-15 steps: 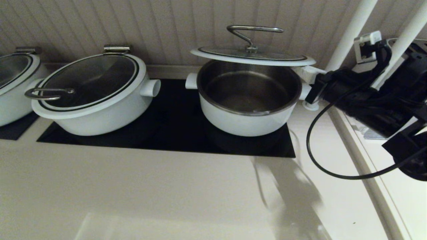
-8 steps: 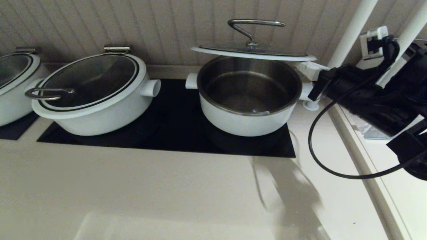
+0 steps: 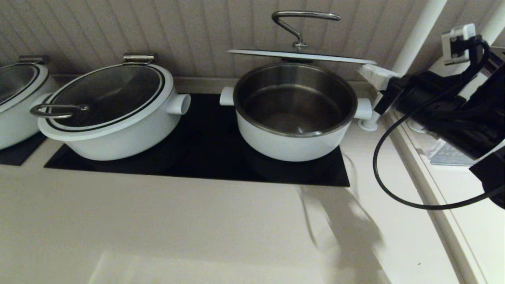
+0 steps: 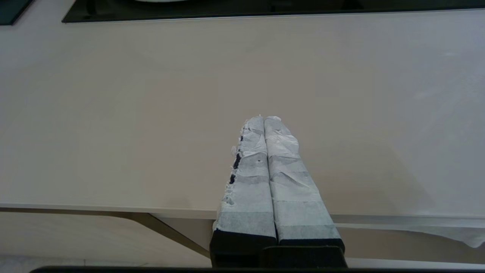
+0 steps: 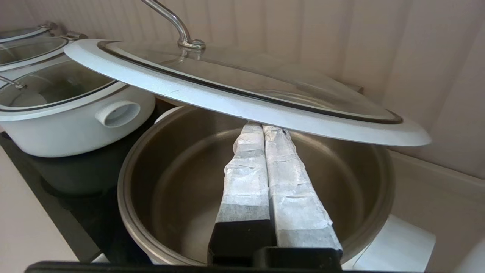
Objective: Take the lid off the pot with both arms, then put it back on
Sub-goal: Open the pot lid completely
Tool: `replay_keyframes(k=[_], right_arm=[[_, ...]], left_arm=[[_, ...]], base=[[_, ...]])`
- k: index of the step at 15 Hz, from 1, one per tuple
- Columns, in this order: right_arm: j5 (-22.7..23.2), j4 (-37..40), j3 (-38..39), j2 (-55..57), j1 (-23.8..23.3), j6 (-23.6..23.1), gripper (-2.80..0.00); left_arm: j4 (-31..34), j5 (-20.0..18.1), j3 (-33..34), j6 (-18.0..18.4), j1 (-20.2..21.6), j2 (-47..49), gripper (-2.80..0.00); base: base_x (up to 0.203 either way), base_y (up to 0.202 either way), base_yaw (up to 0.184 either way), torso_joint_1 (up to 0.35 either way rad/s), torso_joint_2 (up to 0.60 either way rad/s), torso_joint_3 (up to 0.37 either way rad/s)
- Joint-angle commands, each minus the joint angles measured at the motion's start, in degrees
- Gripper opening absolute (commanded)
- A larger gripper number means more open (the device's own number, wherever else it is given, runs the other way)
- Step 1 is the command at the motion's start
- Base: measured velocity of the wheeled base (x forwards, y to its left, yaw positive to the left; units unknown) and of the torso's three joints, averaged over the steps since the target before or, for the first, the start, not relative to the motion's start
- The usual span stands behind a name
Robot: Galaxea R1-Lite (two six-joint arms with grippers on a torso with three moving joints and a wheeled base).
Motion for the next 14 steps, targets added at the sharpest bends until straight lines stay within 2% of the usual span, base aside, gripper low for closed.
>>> replay_keyframes(k=[1, 6, 14], right_arm=[[0.0, -0.4, -0.1, 0.8, -0.8, 0.0, -2.8], [0.8, -0.8, -0.8, 3.0, -2.4, 0.0, -2.8], [1.1, -0.4, -8.8, 5.4, -2.6, 0.0, -2.8]], left_arm=[[0.0, 0.0, 0.0, 0.0, 0.0, -0.3, -2.8], [0.0, 0.0, 0.0, 0.0, 0.0, -0.2, -2.8], [0.0, 0.0, 0.0, 0.0, 0.0, -0.3, -2.8]], base=[[0.0, 0.0, 0.0, 0.0, 0.0, 0.0], [0.0, 0.0, 0.0, 0.0, 0.0, 0.0], [0.0, 0.0, 0.0, 0.0, 0.0, 0.0]])
